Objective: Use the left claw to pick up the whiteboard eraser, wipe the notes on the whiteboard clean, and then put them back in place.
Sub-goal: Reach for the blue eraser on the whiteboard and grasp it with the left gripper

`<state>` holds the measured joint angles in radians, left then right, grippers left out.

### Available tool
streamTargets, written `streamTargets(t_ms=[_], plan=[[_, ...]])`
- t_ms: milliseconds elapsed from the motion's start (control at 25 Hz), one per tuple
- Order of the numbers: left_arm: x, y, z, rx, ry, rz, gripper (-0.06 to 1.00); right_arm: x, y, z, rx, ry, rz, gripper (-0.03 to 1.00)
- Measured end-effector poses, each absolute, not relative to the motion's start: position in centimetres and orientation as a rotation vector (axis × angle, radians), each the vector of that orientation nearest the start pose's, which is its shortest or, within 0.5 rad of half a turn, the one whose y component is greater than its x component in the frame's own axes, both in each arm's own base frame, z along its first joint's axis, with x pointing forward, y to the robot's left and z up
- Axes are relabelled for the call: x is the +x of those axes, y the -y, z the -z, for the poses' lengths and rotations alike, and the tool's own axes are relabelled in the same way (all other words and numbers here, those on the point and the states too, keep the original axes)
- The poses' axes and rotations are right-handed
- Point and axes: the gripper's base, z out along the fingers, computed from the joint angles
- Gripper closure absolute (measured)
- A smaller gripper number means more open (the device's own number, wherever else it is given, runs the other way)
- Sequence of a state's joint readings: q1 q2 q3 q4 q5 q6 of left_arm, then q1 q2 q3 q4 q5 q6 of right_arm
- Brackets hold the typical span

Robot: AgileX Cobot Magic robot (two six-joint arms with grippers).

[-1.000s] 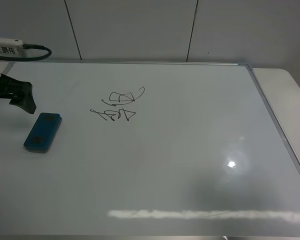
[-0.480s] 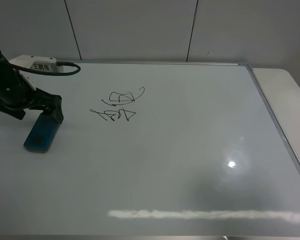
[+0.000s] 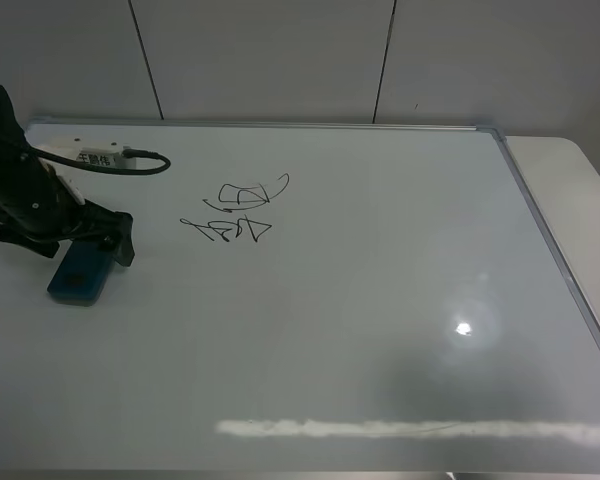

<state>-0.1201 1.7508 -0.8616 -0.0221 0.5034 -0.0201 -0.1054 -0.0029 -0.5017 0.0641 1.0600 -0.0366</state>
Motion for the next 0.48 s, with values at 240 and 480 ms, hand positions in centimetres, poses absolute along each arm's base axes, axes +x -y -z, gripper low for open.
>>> streamTargets(t_ms=[240, 480], plan=[[29.76, 3.46, -13.62, 0.1, -2.877, 0.012, -0.05, -0.5, -0.57, -27.79, 0.067, -2.036, 0.012, 0.0], [29.68, 3.41, -13.58, 0.106, -2.885, 0.003, -0.05, -0.5, -0.57, -27.79, 0.067, -2.036, 0.012, 0.0]])
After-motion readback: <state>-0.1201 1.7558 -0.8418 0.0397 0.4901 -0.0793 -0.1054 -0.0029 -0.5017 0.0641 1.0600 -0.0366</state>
